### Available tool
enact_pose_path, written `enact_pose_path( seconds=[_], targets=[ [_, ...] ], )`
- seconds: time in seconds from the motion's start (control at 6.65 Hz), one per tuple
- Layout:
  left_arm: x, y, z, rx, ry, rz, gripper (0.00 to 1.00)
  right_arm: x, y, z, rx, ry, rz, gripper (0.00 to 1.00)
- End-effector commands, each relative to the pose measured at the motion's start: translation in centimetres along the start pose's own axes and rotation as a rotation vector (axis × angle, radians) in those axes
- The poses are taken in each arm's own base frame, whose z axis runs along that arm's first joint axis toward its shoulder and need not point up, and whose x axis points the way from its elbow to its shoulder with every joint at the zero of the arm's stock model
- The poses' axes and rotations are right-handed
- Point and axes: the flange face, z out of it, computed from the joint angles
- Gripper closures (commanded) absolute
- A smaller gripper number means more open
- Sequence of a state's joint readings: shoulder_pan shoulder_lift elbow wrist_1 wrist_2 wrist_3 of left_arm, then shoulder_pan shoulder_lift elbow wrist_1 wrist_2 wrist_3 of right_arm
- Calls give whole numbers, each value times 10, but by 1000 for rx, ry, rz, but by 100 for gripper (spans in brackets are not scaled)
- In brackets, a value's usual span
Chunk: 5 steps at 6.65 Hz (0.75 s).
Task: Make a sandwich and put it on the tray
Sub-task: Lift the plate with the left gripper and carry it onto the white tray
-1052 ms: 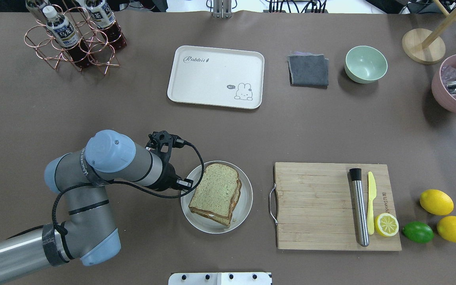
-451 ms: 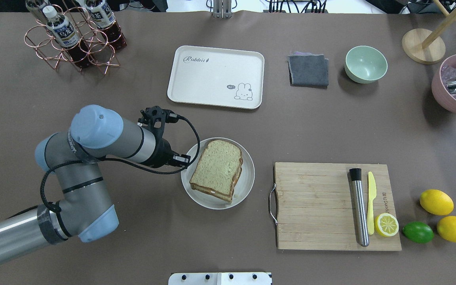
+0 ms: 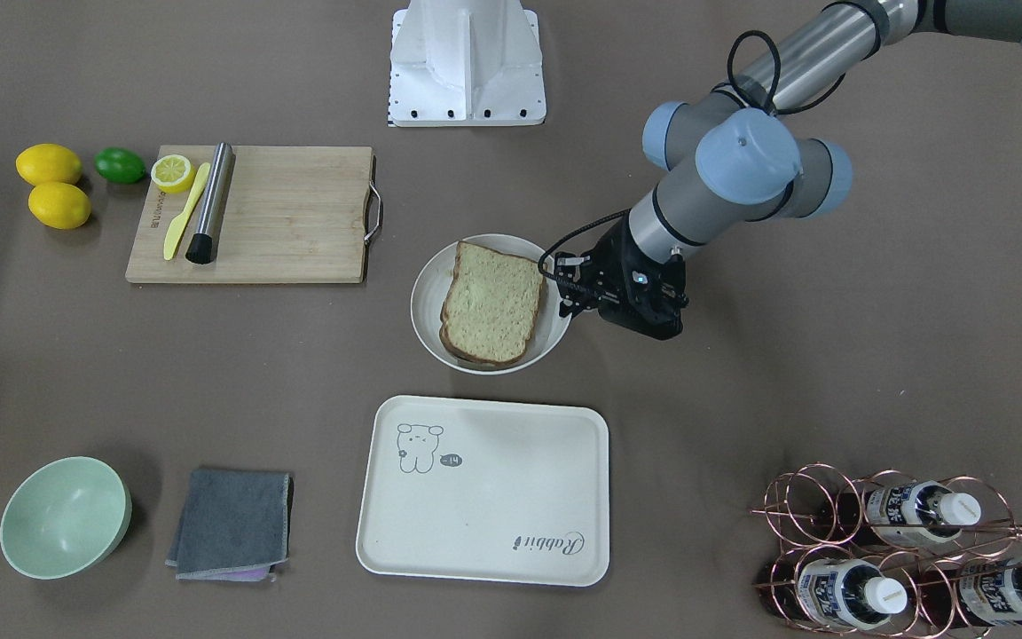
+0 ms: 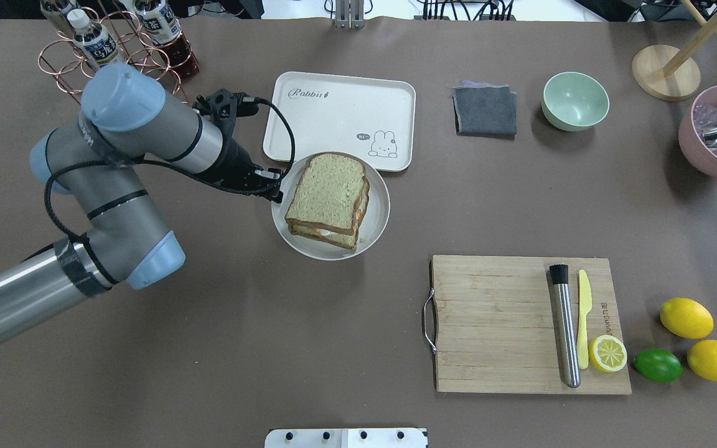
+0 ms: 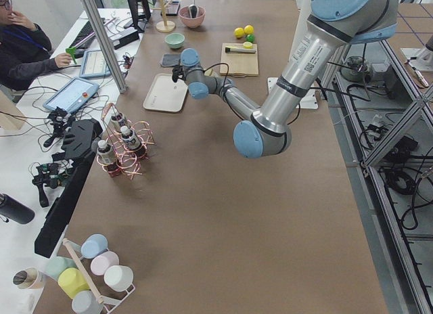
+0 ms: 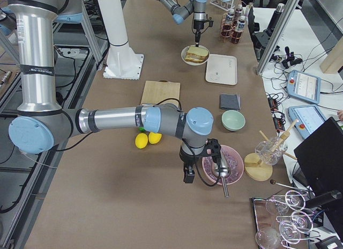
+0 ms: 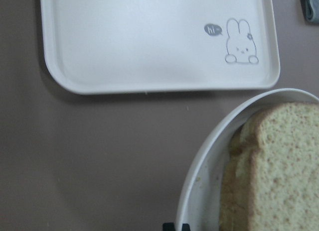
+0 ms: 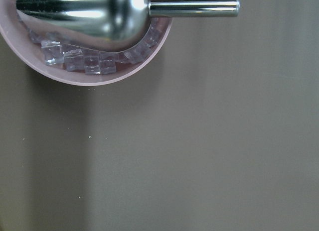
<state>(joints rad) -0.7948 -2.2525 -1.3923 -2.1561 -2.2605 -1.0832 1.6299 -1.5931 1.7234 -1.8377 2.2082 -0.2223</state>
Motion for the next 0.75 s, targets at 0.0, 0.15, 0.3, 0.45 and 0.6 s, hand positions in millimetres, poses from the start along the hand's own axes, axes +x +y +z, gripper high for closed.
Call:
enact_pose_path(
  seconds=[0.0,0.15,0.3,0.45,0.6],
  targets=[
    [-1,-71,-1,3,-33,-52,100,6,8,6,-12,5,14,0],
    [9,-99,10,-2,-57,-76,100,7,8,5,-10,5,16,0],
    [13,-120,26,-4,-76,-82,100,7,8,4,-9,5,16,0],
    [0,-133,42,16,-92,-74,100,7,7,3,-7,6,16,0],
    [5,-150,51,26,-117,-83,100,7,6,2,-4,6,14,0]
  ],
)
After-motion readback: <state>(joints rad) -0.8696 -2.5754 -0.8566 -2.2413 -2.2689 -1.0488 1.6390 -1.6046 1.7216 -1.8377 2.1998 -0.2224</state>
